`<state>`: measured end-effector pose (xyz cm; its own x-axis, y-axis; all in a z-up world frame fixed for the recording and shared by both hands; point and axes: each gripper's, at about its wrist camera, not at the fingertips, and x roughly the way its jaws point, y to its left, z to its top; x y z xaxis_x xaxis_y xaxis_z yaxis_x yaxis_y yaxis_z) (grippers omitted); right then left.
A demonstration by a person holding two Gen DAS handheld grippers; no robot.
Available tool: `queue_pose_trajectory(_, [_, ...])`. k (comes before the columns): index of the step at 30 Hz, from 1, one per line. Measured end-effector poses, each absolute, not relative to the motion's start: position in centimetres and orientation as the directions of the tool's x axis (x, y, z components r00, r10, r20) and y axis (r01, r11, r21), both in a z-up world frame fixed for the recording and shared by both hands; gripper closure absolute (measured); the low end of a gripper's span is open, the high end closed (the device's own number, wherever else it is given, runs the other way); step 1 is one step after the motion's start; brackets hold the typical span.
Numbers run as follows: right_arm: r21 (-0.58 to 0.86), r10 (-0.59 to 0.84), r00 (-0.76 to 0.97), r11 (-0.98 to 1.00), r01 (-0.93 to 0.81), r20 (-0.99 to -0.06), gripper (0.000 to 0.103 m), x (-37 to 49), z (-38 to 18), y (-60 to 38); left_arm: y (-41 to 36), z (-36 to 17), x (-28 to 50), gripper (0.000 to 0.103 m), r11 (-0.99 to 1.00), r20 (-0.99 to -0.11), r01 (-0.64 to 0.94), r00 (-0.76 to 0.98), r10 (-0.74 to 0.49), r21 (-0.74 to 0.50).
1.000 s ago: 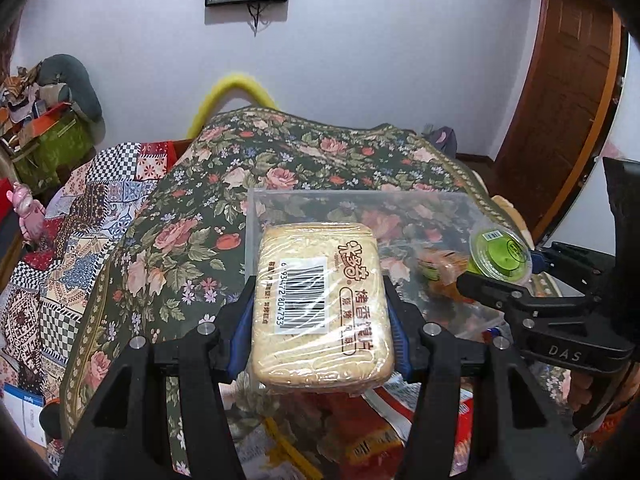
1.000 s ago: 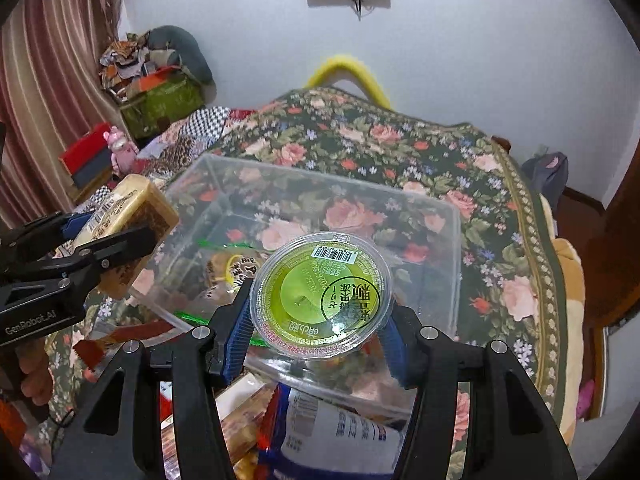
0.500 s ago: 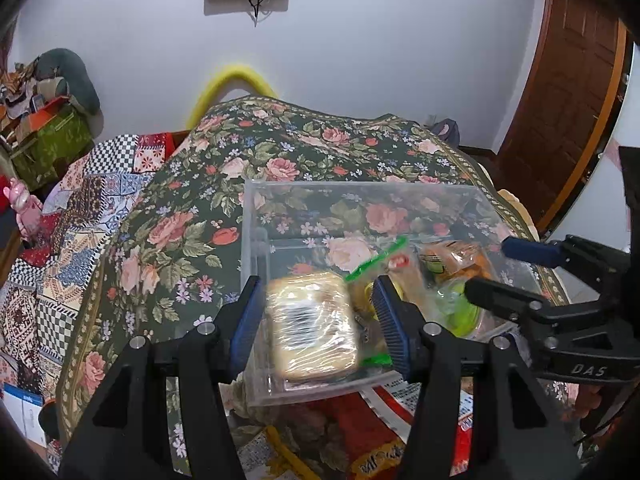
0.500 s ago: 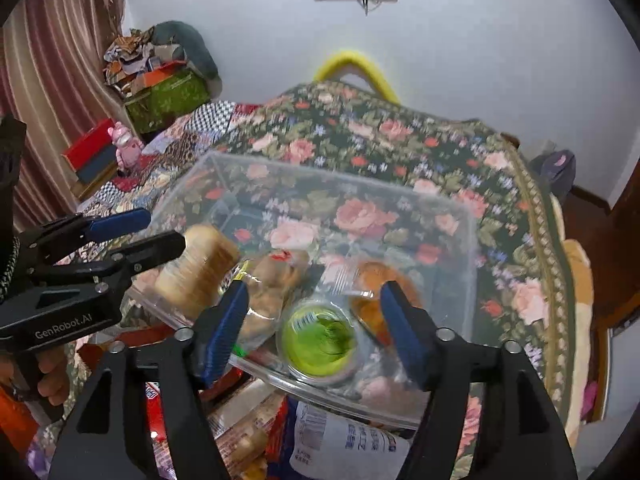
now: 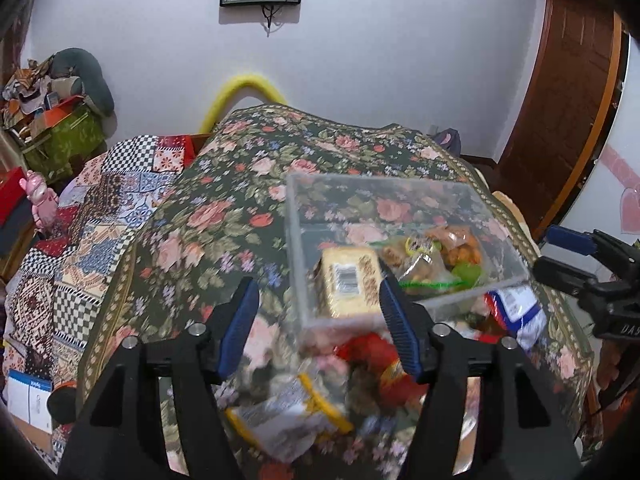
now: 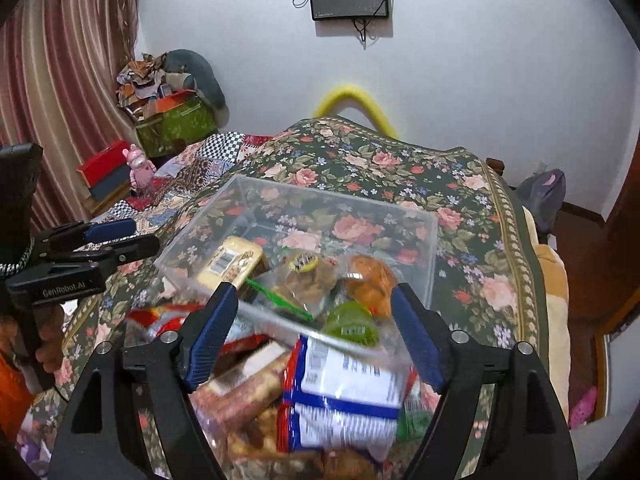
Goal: Organize snacks
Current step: 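Grasp the blue-and-white pack with the right tool while the left grasps the white-yellow pack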
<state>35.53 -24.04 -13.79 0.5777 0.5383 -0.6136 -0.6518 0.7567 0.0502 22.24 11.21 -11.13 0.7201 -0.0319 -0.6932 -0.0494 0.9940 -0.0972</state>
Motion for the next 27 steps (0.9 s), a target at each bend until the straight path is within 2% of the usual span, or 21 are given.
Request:
queue_pose_trajectory(5, [0.060,0.525,0.573,0.768,-0.638,-0.629,0.025,34.5,-15.0,-25.5,12.0,-12.8,20.4,0.030,0.994,-0.727,-0.062,0.687,-0.021,-0.088])
queue_pose_trajectory(14, [0.080,0.489,0.540,0.787,-0.612,-0.685,0.019,33.4,-18.2,-27.6,13.2,-16.9,18.1,0.025,0.991,-0.788,-0.083,0.615,-0.030,-0.103])
queue_pose_trajectory(21, [0.113,0.475,0.511,0.802,-0.586,-0.716,0.003,33.1,-20.4,-28.2,13.0,-19.9,18.3,0.022,0.988,-0.828,-0.100,0.560,-0.045,-0.122])
queue_pose_trajectory(27, [0.112,0.452,0.511,0.818,-0.564,-0.731,0.002,33.9,-21.1,-27.5,11.8,-21.0,18.7,0.019,0.993,-0.832,-0.083,0.554,-0.025,-0.085])
